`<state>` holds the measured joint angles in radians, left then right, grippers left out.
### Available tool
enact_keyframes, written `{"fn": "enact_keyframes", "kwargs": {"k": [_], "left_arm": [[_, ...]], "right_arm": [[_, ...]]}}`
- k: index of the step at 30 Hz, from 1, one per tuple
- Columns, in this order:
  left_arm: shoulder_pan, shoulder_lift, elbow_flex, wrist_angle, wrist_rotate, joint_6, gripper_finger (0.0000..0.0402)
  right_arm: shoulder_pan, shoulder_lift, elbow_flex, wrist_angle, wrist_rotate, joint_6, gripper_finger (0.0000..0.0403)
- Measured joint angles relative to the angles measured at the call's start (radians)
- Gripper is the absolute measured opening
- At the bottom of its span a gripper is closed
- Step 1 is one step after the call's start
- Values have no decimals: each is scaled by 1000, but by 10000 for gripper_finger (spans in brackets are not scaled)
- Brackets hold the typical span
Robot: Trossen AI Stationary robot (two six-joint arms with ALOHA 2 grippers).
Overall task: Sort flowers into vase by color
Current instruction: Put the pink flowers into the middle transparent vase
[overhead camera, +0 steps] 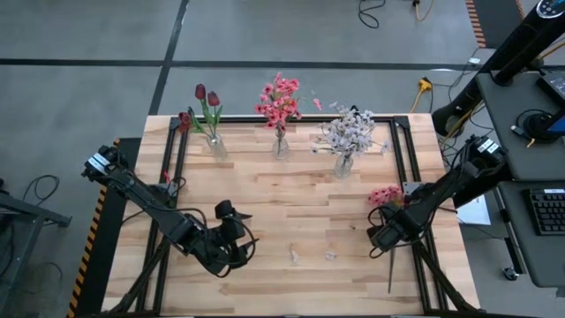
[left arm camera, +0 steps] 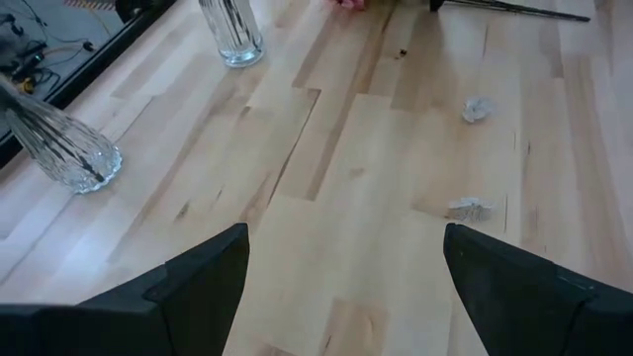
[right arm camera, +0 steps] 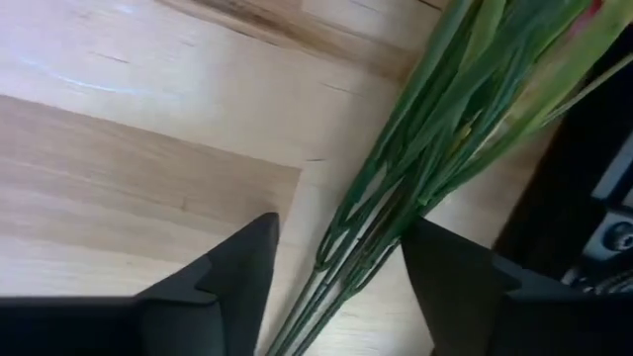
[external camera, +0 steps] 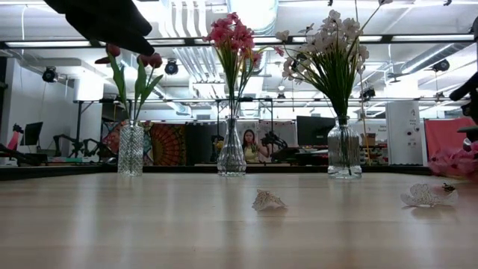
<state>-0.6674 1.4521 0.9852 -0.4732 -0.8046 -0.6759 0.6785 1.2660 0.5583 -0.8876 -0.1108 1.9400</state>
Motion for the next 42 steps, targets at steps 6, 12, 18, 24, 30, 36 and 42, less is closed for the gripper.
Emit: {"fn": "enact_keyframes", "kwargs": {"k": [6, 12, 18, 24, 30, 36, 42], "left_arm": [[12, 0, 0, -3, 0, 12, 319], [34, 0, 0, -6, 0, 12, 319], [43, 0, 0, -4, 0, 12, 319], [54, 8, 0, 2, 10, 12, 319], [78, 62, 0, 30, 87, 54, 314], [82, 100, 0, 140, 214, 182, 311], [83, 112, 0, 268, 299, 331, 311]], "right_arm": [[0, -22, -1, 13, 6, -1, 137], [0, -48, -4, 6, 1, -31, 63], [0, -50, -4, 5, -1, -80, 17], [0, -54, 35, -22, -1, -111, 14], [0, -55, 148, -107, -1, -184, 13], [5, -55, 280, -128, 33, -310, 13], [14, -54, 429, -122, 158, -476, 13]]}}
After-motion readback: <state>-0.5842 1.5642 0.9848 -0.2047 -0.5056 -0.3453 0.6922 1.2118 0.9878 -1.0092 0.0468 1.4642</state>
